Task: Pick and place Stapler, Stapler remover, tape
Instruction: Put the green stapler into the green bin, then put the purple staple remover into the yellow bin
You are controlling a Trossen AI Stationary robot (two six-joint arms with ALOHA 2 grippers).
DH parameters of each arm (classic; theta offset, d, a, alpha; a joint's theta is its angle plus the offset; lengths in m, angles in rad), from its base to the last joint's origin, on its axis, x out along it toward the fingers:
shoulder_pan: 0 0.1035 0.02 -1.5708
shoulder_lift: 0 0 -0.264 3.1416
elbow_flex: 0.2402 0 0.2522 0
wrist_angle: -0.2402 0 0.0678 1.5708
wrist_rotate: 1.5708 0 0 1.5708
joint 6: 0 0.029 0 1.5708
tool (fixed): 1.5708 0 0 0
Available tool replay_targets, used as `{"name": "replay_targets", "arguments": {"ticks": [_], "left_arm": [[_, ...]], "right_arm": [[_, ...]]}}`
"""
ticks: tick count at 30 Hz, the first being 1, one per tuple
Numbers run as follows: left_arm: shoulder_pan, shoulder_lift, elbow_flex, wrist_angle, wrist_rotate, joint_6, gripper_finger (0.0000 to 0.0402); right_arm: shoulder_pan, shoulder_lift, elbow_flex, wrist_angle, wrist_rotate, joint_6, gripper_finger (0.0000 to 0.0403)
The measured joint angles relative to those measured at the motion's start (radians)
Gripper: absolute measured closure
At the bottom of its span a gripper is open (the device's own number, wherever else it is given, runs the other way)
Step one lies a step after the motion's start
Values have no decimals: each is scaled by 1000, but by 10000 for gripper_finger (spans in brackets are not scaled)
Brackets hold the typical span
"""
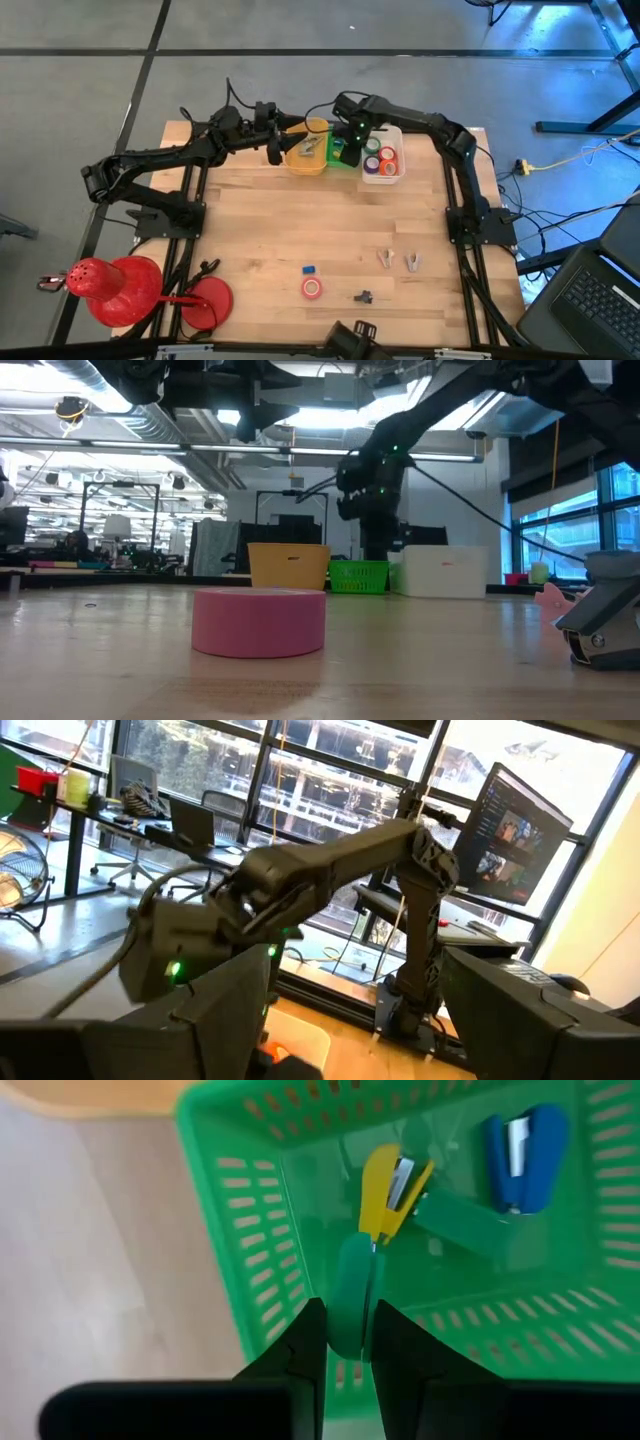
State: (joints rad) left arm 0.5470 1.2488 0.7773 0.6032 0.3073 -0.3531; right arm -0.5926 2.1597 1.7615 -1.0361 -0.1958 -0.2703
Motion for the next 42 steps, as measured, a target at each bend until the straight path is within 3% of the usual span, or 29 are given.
{"name": "replay_targets", "arguments": {"ticks": [11, 13, 19, 23, 27, 33, 37, 42], "left_arm": [[0, 0, 0, 0, 0, -1, 121], [0, 0, 0, 0, 0, 0, 121], [0, 0, 0, 0, 0, 0, 121], [0, 0, 0, 0, 0, 0, 121], [0, 0, 0, -1, 0, 0, 121], [7, -6, 0, -4, 1, 0, 121], [27, -28, 0, -13, 3, 0, 121], [50, -65, 0, -34, 15, 0, 121]], "right_arm": [[0, 53, 0, 7, 10, 0, 349], [0, 53, 0, 6, -4, 0, 320], [4, 52, 35, -47, -7, 18, 171], [16, 8, 73, -55, 1, 28, 117], [39, -90, 95, -52, 2, 57, 113], [137, -304, 72, -87, 4, 184, 138], [247, -463, -59, -79, 60, 341, 151], [417, -683, -365, -34, 147, 676, 162]]}}
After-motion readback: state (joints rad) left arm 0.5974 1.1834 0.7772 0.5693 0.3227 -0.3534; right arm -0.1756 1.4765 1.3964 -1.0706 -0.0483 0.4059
